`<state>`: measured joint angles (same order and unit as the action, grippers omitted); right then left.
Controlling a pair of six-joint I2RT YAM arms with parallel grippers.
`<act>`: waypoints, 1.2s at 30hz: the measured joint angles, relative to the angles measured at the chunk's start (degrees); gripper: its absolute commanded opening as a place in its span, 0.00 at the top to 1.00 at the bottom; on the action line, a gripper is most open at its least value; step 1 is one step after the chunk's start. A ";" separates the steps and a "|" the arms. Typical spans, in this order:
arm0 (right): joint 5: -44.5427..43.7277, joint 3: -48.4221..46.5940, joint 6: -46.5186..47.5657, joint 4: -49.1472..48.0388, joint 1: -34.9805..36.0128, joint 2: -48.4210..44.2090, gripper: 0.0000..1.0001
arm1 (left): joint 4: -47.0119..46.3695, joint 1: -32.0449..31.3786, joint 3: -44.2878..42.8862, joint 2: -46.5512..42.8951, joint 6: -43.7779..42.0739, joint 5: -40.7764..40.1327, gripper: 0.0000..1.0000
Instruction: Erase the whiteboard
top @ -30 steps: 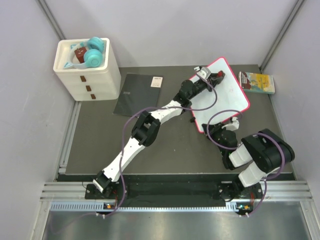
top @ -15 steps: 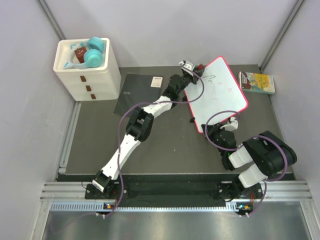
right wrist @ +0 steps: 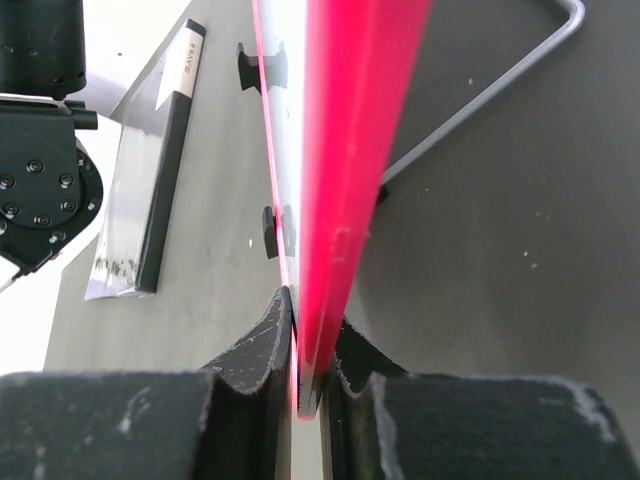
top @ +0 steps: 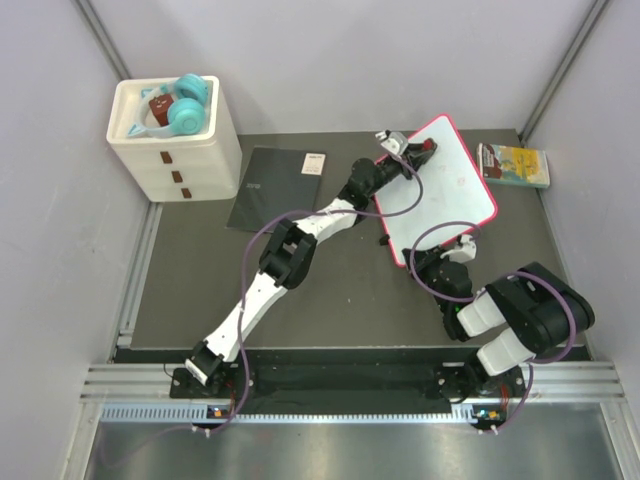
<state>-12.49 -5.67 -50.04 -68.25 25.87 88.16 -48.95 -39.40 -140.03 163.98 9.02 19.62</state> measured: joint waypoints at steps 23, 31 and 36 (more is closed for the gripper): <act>-0.81 -0.04 0.33 0.17 0.63 -0.02 1.00 | 7.67 2.62 -0.57 -1.86 -2.54 17.92 1.00; -0.92 -0.07 0.44 0.28 0.66 -0.04 1.00 | 11.30 2.40 0.74 -4.26 -5.99 32.48 1.00; -1.05 -0.07 0.44 0.42 0.76 -0.13 1.00 | 11.67 2.21 2.27 -5.25 -9.05 32.85 1.00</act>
<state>-13.54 -5.74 -49.60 -67.83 26.63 88.03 -37.28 -37.19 -137.75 158.74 -0.03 52.47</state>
